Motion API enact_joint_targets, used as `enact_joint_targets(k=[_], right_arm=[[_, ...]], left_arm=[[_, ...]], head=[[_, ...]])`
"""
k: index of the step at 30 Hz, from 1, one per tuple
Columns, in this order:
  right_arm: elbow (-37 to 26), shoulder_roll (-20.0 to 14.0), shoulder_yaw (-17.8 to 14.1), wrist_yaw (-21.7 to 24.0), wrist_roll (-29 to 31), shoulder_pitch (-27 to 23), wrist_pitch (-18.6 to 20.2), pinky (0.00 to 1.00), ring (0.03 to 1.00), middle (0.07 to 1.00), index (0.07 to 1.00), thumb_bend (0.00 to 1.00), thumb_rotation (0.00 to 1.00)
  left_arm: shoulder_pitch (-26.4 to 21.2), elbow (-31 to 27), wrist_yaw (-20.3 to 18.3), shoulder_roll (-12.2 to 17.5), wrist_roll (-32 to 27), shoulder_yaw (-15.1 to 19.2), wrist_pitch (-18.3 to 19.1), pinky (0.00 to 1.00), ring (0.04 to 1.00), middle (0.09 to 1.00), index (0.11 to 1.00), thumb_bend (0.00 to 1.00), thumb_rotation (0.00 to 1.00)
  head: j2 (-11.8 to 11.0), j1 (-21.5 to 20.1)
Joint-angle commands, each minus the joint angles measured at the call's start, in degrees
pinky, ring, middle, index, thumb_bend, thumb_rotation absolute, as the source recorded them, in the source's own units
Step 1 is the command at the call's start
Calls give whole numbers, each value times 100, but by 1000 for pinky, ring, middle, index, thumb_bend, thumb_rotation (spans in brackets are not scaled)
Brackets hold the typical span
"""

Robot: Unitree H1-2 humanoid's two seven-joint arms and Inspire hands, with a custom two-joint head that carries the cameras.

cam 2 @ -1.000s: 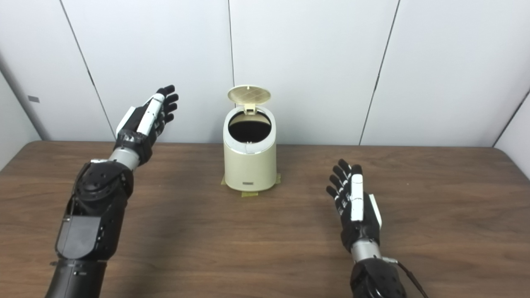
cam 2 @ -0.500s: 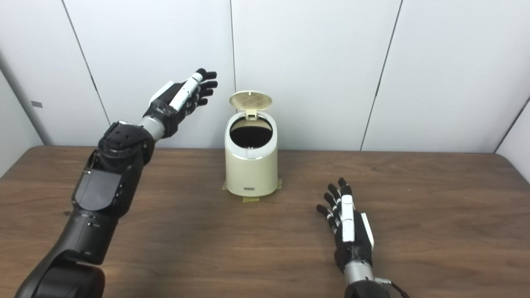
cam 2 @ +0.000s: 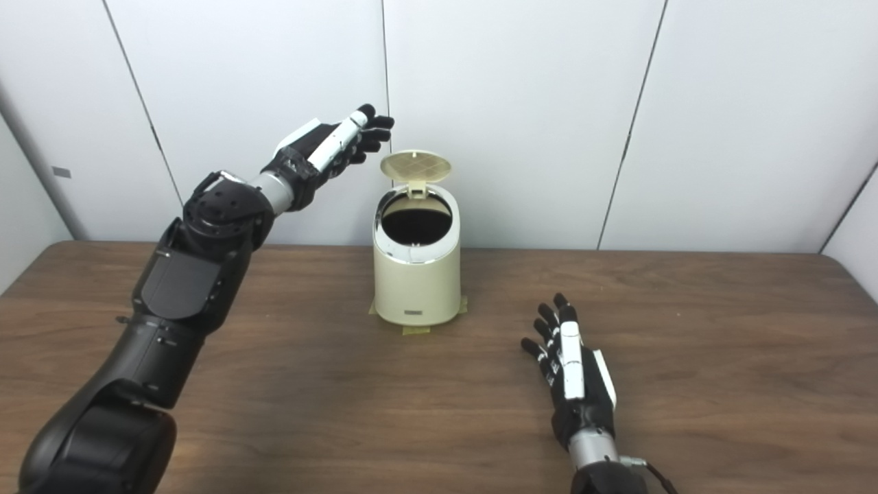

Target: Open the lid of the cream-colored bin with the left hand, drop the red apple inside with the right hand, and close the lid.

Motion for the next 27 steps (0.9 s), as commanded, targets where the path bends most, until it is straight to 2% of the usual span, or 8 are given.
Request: enact_joint_targets(k=[1, 3, 12, 16, 20, 27], right_arm=[[11, -3, 48, 77, 46, -170, 47, 818, 932, 951, 1000, 554, 1000], [45, -16, 81, 84, 13, -184, 28, 802, 927, 950, 1000, 551, 1000], [149, -68, 195, 95, -108, -238, 126, 760, 904, 944, 1000, 543, 1000], [168, -83, 210, 91, -115, -247, 168, 749, 894, 934, 1000, 555, 1000], [191, -83, 211, 82, -131, -272, 180, 743, 883, 925, 1000, 558, 1000], [232, -119, 256, 106, -181, -310, 182, 719, 850, 915, 1000, 563, 1000]], left_arm=[[-516, -110, -106, 168, 164, -93, -317, 990, 932, 909, 898, 491, 1000], [-581, -108, -206, 229, 332, -253, -407, 977, 926, 896, 889, 497, 1000], [-676, -272, -416, 262, 756, -563, -571, 981, 885, 811, 825, 474, 1000], [-708, -374, -513, 297, 1003, -755, -558, 1000, 857, 788, 825, 486, 1000], [-715, -390, -562, 364, 1350, -968, -764, 1000, 842, 770, 820, 488, 1000], [-763, -332, -864, 389, 1527, -1084, -943, 991, 825, 765, 817, 478, 1000]], head=[[3, -10], [1, -28], [-27, -117], [-31, -128], [-38, -148], [-43, -186]])
